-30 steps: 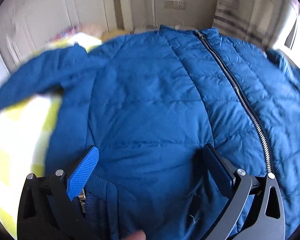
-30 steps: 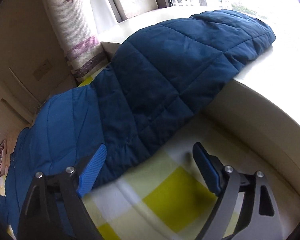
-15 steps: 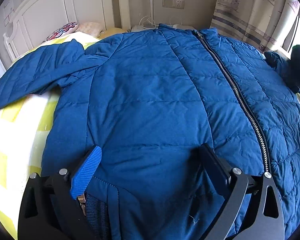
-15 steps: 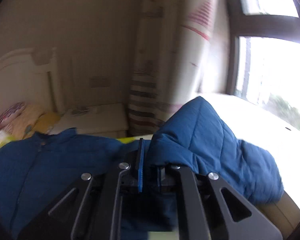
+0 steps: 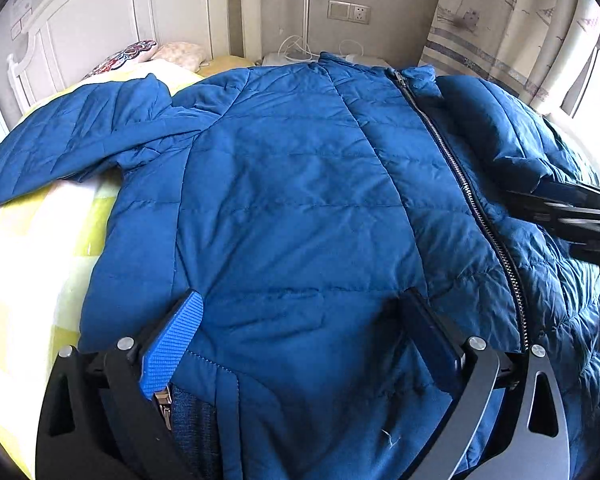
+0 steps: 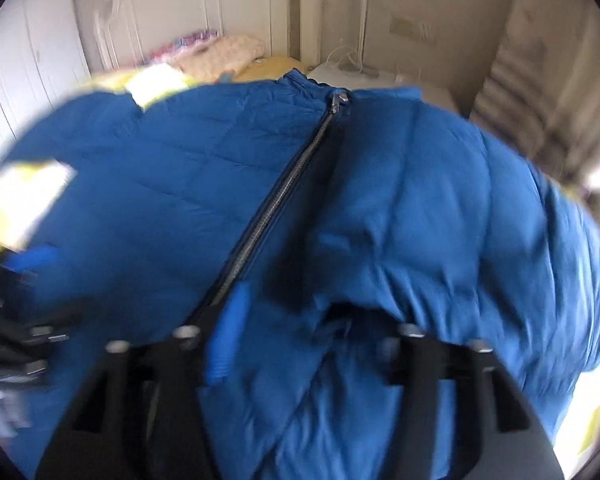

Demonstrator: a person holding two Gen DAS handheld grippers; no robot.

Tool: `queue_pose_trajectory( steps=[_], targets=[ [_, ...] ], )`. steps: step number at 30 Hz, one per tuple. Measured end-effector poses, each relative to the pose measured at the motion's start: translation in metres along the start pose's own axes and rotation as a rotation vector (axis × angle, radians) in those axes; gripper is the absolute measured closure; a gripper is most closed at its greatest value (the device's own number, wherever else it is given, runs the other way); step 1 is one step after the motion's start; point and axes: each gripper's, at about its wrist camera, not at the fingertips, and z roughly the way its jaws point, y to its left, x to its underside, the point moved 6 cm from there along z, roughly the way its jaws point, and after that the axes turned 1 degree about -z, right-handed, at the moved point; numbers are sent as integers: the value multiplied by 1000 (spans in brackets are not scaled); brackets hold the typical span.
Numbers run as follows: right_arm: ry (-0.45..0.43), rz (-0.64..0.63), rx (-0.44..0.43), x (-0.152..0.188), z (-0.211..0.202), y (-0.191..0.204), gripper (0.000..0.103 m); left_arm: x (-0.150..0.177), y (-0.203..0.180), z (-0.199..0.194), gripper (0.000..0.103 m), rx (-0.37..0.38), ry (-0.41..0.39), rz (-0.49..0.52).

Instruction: Fold large clothes

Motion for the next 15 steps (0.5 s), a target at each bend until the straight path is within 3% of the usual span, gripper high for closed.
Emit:
queue_pose_trajectory(
  steps=[3, 6, 9, 13, 14, 15],
  targets=[
    [-114, 114, 5, 12, -46, -21, 40, 1, 0, -1, 6, -4, -3, 2],
    [-258, 385, 41, 23, -80, -96, 40, 1, -1, 0, 5, -14, -2, 10],
    [-295, 573, 118, 34, -83, -155, 39, 1, -1, 0, 5, -21, -3, 16],
    [-223, 630, 161, 27, -44, -189, 40, 0, -1, -1, 5, -15, -3, 11],
    [-223, 626, 145, 23, -37, -189, 45, 0, -1, -1, 5, -17, -4, 12],
    [-234, 613, 149, 22, -40, -185, 58, 0, -1, -1, 5, -16, -4, 12]
  ],
)
